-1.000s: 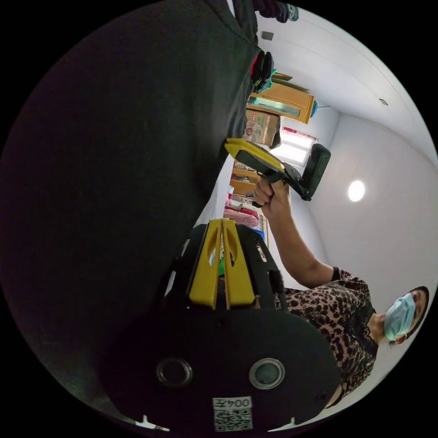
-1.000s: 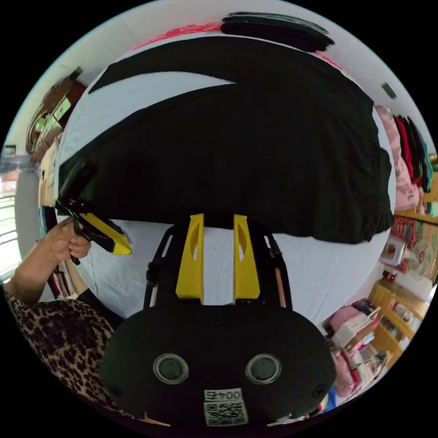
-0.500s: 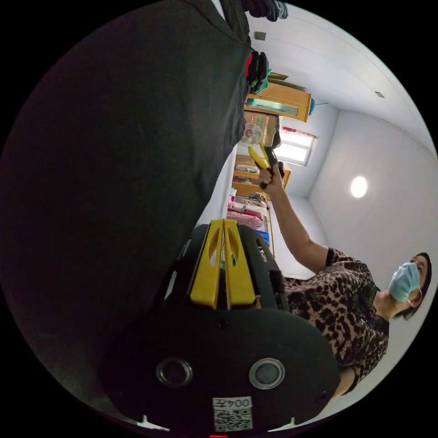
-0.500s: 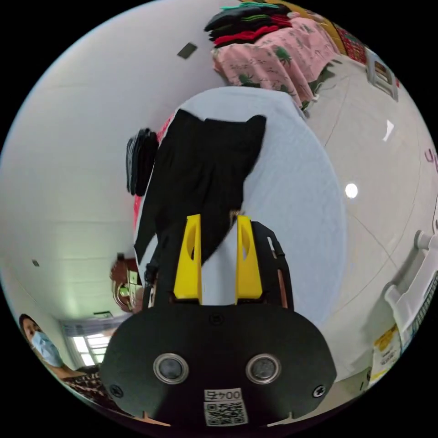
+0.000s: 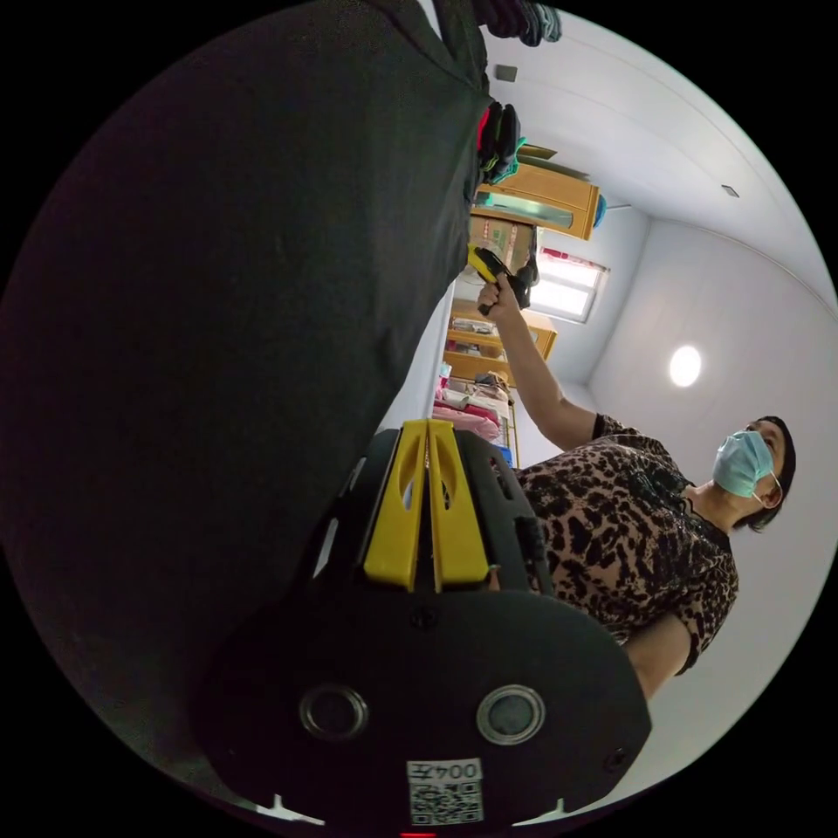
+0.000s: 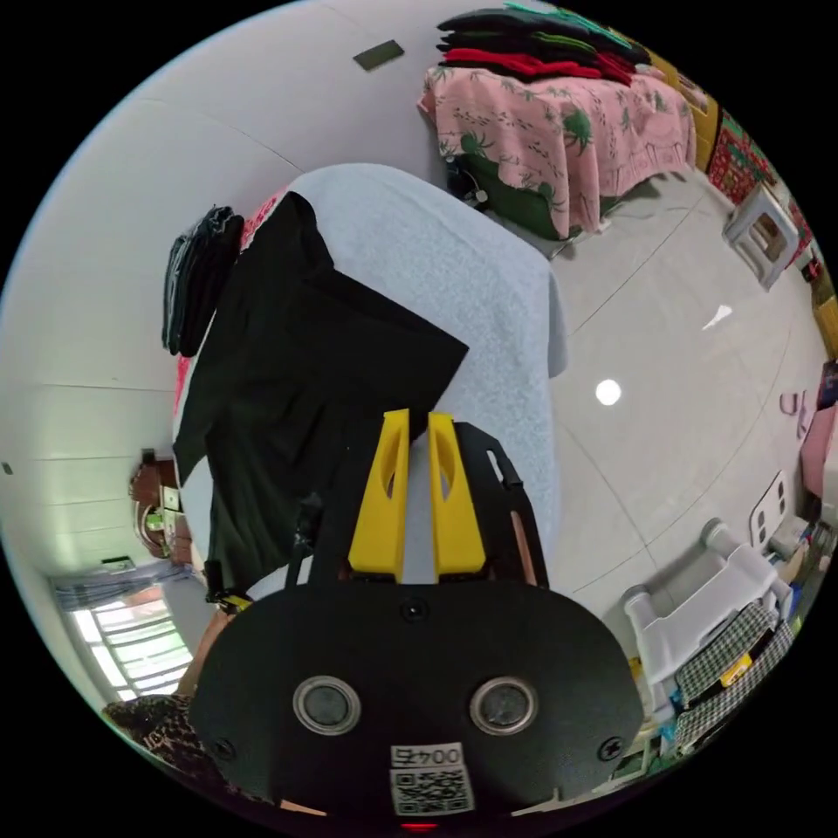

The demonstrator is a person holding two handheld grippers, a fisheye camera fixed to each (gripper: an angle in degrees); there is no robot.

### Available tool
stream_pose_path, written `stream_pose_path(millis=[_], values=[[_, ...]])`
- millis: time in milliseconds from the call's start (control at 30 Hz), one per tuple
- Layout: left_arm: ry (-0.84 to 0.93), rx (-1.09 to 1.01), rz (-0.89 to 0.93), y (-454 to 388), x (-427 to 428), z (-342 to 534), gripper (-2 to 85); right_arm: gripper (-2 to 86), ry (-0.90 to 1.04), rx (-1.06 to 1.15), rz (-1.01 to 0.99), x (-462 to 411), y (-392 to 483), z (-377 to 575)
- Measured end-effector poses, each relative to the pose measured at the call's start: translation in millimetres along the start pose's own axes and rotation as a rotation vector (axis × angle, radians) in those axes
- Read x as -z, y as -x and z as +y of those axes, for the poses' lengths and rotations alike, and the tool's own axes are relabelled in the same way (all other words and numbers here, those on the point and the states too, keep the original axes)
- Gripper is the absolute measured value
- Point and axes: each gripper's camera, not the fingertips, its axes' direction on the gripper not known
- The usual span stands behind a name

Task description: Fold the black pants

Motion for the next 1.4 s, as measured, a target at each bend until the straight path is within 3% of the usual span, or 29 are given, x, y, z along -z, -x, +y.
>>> stream_pose_path(millis=[67, 167, 300, 400, 567, 633, 700, 1000, 1400], values=[[-0.001, 0.007, 0.002, -7.6, -7.0, 0.2, 0.7, 5.7, 0.005, -0.006, -0.042, -3.3, -5.3, -1.9], [-0.025, 0.041, 0.023, -22.8, -19.1, 4.5, 0.5, 6.4, -0.026, 0.027, 0.063, 2.2, 5.8, -0.4], [-0.119, -0.074, -0.034, -88.7, -26.8, 14.4, 1.1, 12.1, -0.039, 0.288, 0.079, -0.1, 50.7, 7.8], [-0.183, -0.143, -0.318, -142.6, -29.6, 5.8, 2.9, 17.7, 0.066, 0.48, 0.004, -31.4, 86.6, 8.9], [-0.204, -0.234, -0.847, -211.8, -61.3, -35.9, 6.7, 17.8, 0.226, 0.627, 0.018, -98.9, 130.9, 2.2], [-0.143, -0.268, -1.088, -230.1, -92.7, -54.9, 6.8, 17.2, 0.303, 0.664, 0.114, -125.5, 144.0, -1.3], [-0.087, -0.264, -1.153, -232.7, -113.2, -66.0, 5.9, 16.7, 0.392, 0.708, 0.245, -159.5, 157.7, -4.7], [-0.135, -0.178, -1.173, -258.1, -142.5, -71.7, 1.6, 15.9, 0.52, 0.758, 0.595, -251.7, 194.0, -15.6], [-0.207, -0.221, -1.126, -281.1, -145.2, -47.4, 0.6, 15.7, 0.536, 0.743, 0.63, -326.5, 202.1, -40.7]])
